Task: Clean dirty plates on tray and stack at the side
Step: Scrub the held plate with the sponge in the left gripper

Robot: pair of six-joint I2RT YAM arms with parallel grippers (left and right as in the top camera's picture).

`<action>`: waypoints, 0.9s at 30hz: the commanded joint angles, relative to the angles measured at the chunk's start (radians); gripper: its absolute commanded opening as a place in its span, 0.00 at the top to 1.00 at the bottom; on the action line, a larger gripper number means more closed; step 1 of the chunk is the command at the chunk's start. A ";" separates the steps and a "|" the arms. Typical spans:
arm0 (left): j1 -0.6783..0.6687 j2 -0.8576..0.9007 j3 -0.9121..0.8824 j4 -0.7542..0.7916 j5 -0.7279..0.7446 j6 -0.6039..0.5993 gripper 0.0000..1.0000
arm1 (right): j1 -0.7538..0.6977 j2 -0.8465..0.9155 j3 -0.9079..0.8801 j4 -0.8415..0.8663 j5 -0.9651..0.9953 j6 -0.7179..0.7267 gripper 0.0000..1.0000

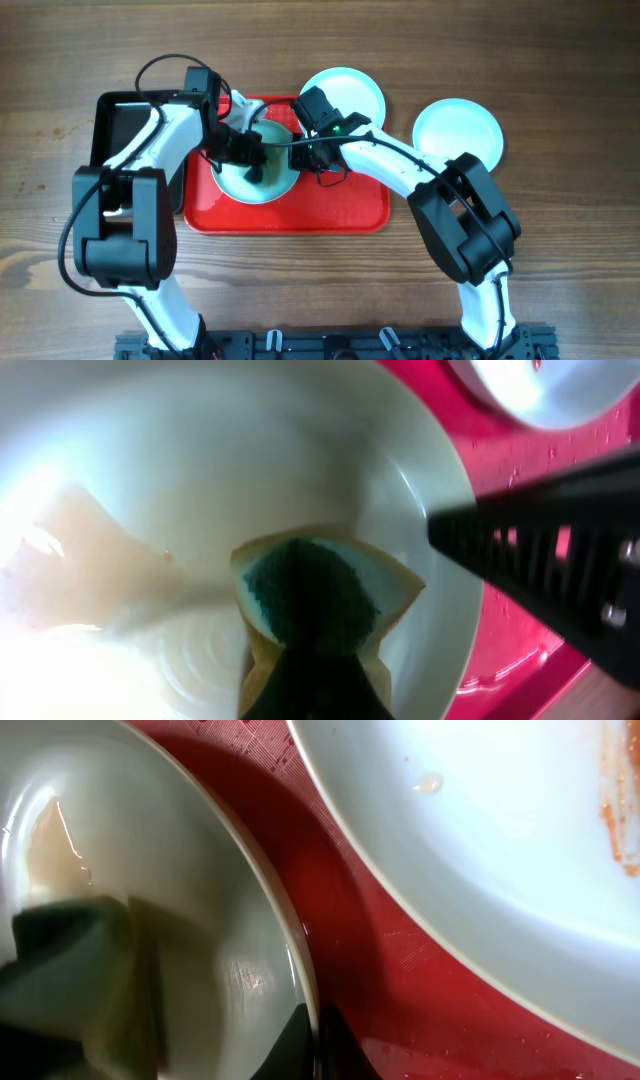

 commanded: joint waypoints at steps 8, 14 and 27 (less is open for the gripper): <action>-0.004 0.014 0.001 -0.101 -0.502 -0.556 0.96 | -0.005 0.024 0.008 0.002 0.021 0.007 0.96; -0.004 0.014 0.001 -0.250 -0.446 -0.324 0.96 | -0.005 0.024 0.008 0.002 0.021 0.007 0.95; -0.004 0.014 0.001 -0.053 -0.021 -0.030 0.96 | -0.005 0.024 0.008 0.002 0.021 0.008 0.96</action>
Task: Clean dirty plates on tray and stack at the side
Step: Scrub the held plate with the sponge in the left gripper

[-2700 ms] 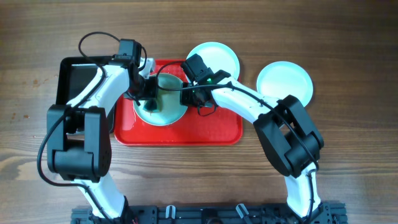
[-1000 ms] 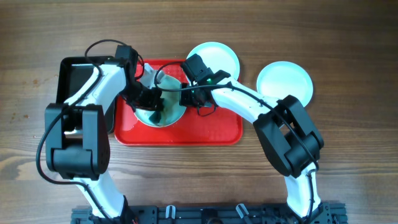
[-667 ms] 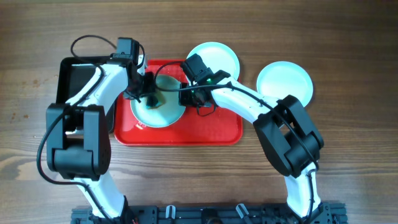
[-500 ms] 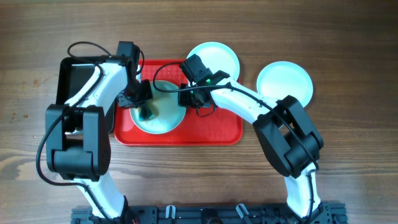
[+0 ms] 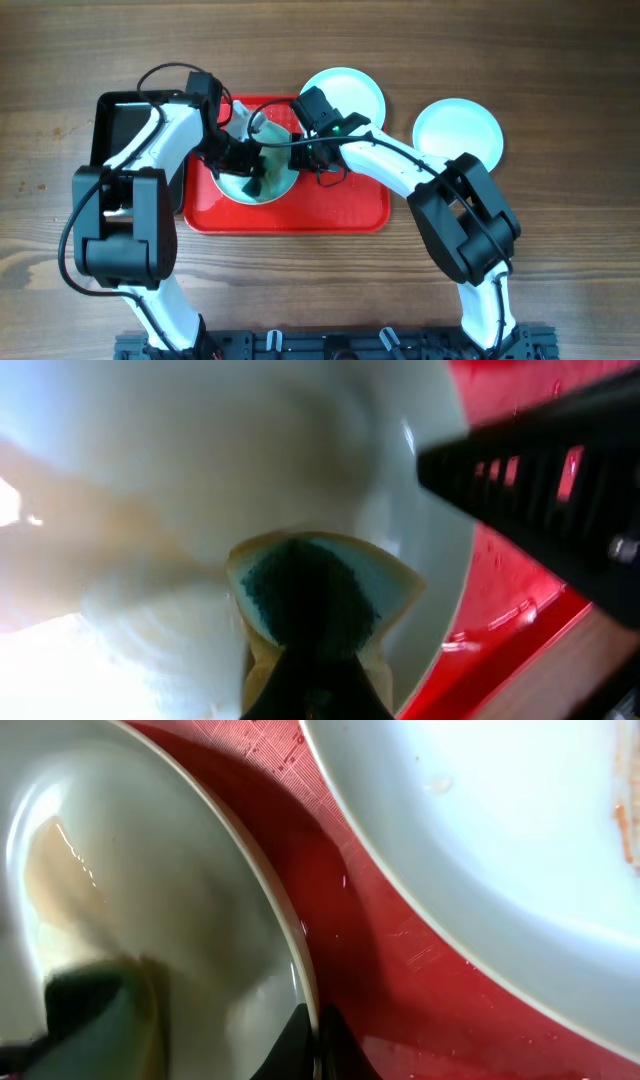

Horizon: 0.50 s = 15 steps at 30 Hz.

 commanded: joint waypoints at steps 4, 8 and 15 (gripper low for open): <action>-0.003 0.014 -0.006 0.235 -0.382 -0.395 0.96 | -0.006 0.024 0.008 -0.001 0.025 0.011 0.96; -0.003 0.014 -0.006 0.214 -0.668 -0.659 0.96 | -0.006 0.024 0.008 -0.001 0.025 0.011 0.96; -0.003 0.014 -0.006 -0.067 -0.520 -0.542 0.96 | -0.006 0.024 0.008 0.002 0.025 0.011 0.96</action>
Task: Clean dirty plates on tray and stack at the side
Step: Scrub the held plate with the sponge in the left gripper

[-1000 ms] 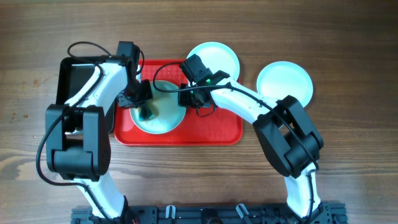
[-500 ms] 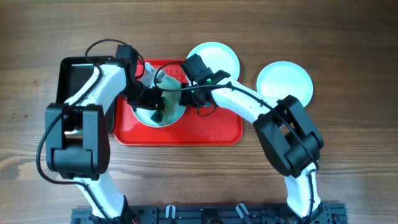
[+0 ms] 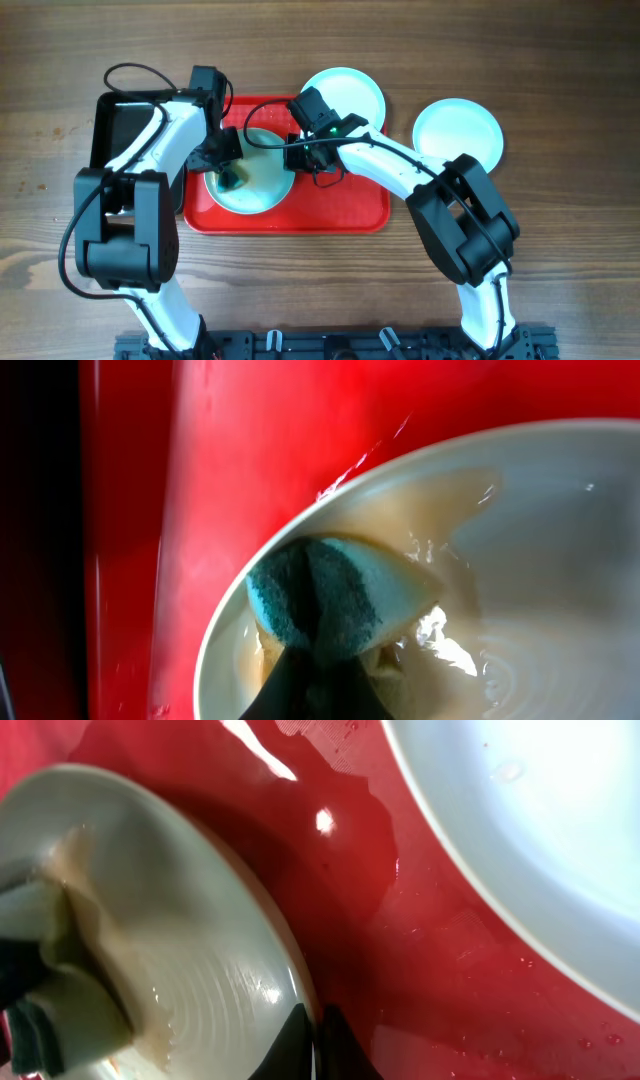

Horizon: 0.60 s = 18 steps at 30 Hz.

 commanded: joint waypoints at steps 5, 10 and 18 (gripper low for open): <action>0.018 0.022 -0.026 -0.156 0.357 0.404 0.96 | -0.016 0.024 0.005 -0.013 0.048 0.009 0.96; 0.018 0.022 -0.026 -0.107 0.515 0.527 0.96 | -0.016 0.024 0.005 -0.013 0.048 0.009 0.96; 0.018 0.027 -0.026 0.319 0.188 0.239 0.96 | -0.016 0.024 0.004 -0.013 0.048 0.008 0.96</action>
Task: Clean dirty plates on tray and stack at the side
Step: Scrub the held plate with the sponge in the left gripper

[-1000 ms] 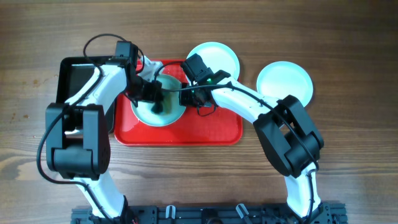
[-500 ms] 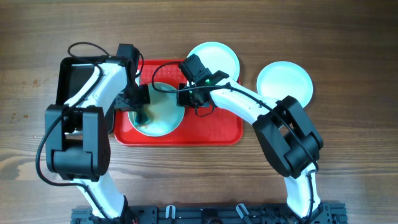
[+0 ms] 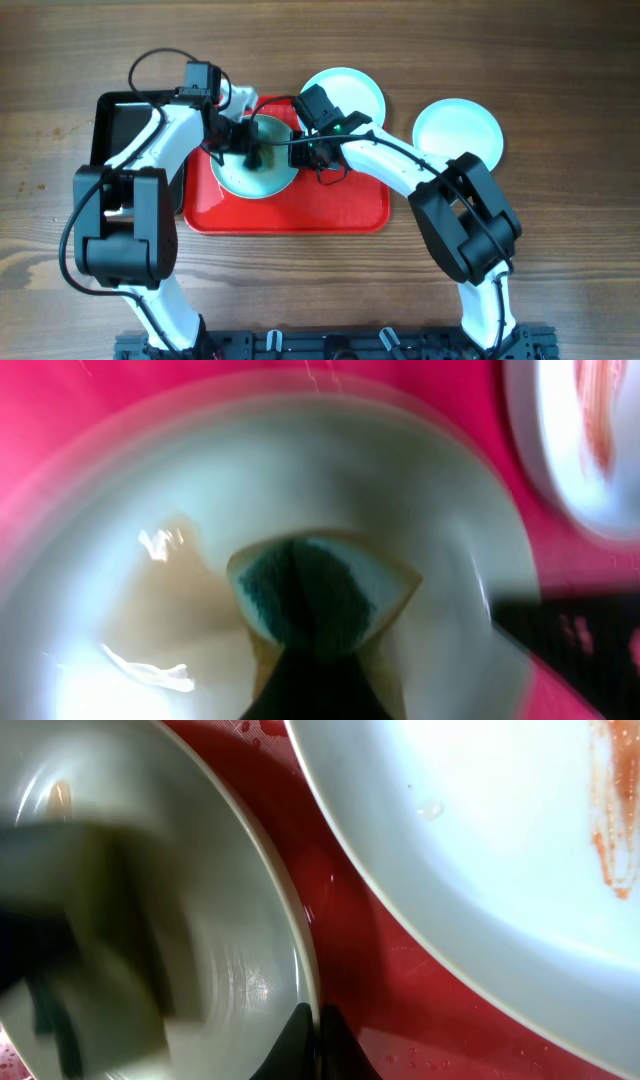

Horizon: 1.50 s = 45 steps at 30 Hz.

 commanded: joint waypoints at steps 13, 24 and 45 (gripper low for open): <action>-0.001 0.017 0.003 -0.422 -0.195 -0.060 0.96 | -0.001 0.024 0.003 -0.006 0.020 0.007 0.96; -0.001 0.019 0.003 -0.147 0.078 0.096 0.96 | -0.001 0.024 0.003 -0.006 0.020 0.006 0.96; 0.031 -0.138 0.333 -0.343 -0.463 -0.392 0.96 | 0.002 0.063 0.003 0.055 -0.008 -0.032 0.80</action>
